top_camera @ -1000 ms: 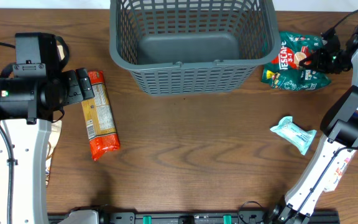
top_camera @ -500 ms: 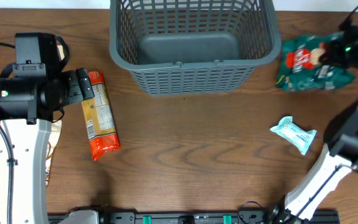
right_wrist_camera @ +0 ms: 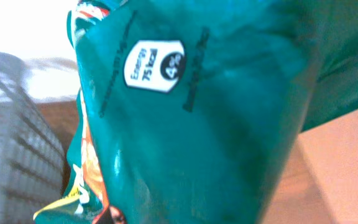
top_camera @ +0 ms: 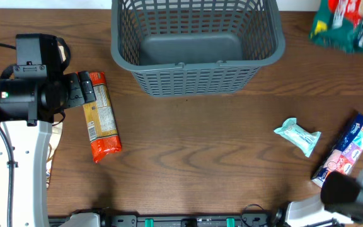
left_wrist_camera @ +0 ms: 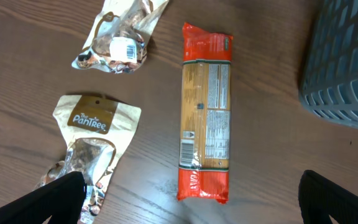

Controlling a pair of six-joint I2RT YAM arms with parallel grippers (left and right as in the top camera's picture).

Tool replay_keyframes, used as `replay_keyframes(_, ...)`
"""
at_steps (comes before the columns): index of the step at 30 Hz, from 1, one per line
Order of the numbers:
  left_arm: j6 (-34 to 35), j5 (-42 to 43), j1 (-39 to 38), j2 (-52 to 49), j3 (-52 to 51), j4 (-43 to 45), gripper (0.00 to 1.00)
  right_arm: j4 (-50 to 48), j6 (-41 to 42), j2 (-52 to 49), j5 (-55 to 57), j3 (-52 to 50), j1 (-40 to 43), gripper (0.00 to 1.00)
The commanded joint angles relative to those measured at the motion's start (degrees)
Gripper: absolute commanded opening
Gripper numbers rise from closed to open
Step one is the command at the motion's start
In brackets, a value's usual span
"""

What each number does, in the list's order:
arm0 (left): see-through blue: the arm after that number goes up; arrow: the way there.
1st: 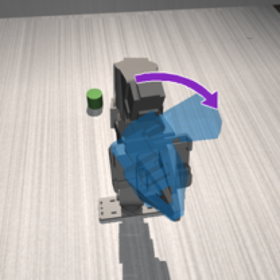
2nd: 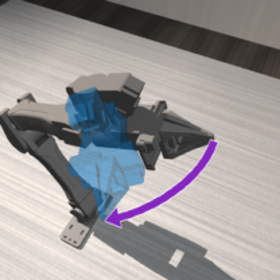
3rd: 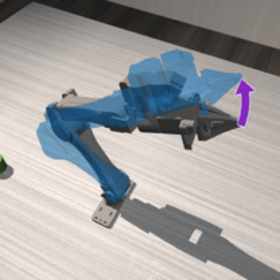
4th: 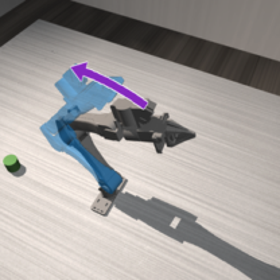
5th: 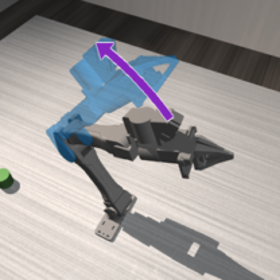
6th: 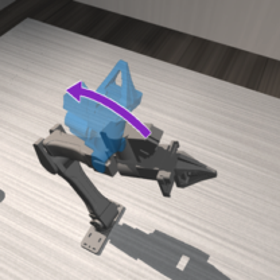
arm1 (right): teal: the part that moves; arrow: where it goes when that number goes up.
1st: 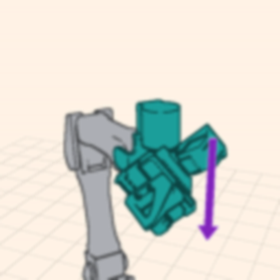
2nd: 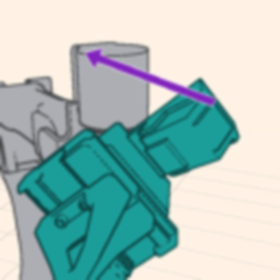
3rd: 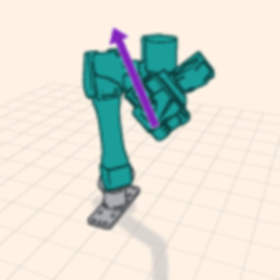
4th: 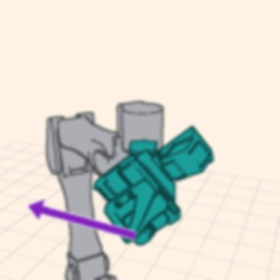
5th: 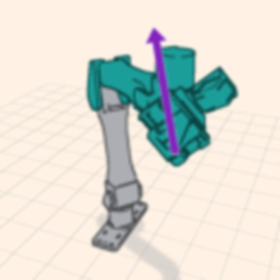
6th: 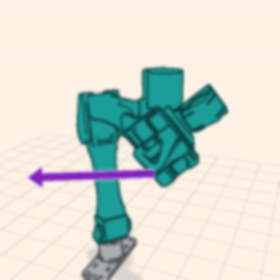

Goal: Pack container
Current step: 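Carry the pouch into the basket and open the right gripper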

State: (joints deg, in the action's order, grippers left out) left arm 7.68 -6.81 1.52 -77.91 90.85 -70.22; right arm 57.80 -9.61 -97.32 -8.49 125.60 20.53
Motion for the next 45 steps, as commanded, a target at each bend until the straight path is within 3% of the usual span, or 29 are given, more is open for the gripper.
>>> replay_keyframes(1, -0.5, 0.1, 0.3, 0.1, 0.1, -0.2, 0.99, -5.7, -0.1, 6.9, -2.8, 1.6, -5.8, 0.01)
replay_keyframes(9, -0.5, 0.1, 0.3, 0.1, 0.1, -0.2, 0.99, -9.2, -15.3, 5.7, -12.5, 1.6, -23.4, 0.01)
replay_keyframes(17, -0.5, 0.1, 0.3, 0.1, 0.1, -0.2, 0.99, -8.2, -32.9, -3.4, -11.9, 1.6, -36.8, 0.01)
replay_keyframes(31, -0.5, 0.1, 0.3, 0.1, 0.1, -0.2, 0.99, -1.2, -33.3, -24.7, -10.8, 1.6, -37.8, 0.02)
replay_keyframes(36, -0.5, 0.1, 0.3, 0.1, 0.1, -0.2, 0.99, 1.9, -33.2, -28.0, -10.8, 1.6, -37.8, 0.06)
replay_keyframes(38, -0.5, 0.1, 0.3, 0.1, 0.1, -0.2, 0.99, 2.0, -32.2, -27.9, -10.8, 1.6, -37.7, 0.12)
replay_keyframes(41, -0.5, 0.1, 0.3, 0.1, 0.1, -0.2, 0.99, 2.2, -30.2, -26.1, -10.8, 1.6, -37.7, 0.48)
replay_keyframes(42, -0.5, 0.1, 0.3, 0.1, 0.1, -0.2, 0.99, 2.3, -29.4, -25.3, -10.8, 1.6, -37.7, 0.54)
replay_keyframes(45, -0.5, 0.1, 0.3, 0.1, 0.1, -0.2, 0.98, 1.9, -29.0, -21.3, -10.8, 1.7, -37.7, 0.6)
